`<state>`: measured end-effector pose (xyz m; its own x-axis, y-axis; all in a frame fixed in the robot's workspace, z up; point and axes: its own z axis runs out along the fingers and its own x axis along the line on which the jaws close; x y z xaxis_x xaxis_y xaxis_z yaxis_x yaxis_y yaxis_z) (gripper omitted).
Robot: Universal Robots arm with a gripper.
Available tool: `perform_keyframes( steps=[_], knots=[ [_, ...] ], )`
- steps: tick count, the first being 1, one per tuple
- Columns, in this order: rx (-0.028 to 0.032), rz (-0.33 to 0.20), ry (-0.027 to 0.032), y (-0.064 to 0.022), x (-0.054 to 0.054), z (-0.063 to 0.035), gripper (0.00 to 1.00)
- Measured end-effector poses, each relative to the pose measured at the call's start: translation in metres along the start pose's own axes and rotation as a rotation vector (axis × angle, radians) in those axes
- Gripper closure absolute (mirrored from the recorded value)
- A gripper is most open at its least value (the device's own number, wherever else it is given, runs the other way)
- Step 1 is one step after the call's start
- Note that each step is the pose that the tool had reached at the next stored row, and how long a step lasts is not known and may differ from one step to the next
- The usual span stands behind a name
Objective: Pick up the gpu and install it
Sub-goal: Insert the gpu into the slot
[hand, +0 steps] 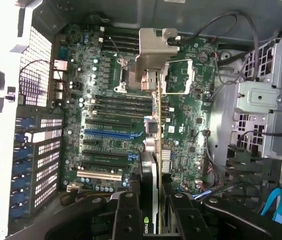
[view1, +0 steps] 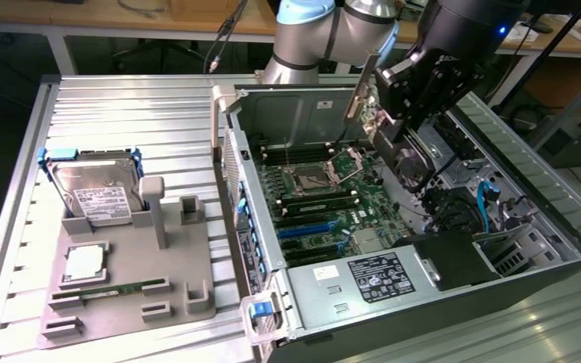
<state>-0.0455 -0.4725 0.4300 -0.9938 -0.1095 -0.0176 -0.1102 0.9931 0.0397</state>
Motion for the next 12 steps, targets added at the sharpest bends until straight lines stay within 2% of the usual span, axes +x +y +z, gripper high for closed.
perform_keyframes(
  steps=[1, 4, 7, 12],
  knots=[
    [-0.0003, -0.016, 0.0006, 0.0000, 0.0000, 0.0000, 0.73],
    [-0.0019, -0.109, 0.0043, 0.0000, 0.0000, 0.0000, 0.73],
    [-0.0028, -0.162, 0.0065, 0.0000, 0.0000, 0.0000, 0.73],
    [-0.0060, -0.341, 0.0135, 0.0000, 0.0000, 0.0000, 0.73]
  ],
)
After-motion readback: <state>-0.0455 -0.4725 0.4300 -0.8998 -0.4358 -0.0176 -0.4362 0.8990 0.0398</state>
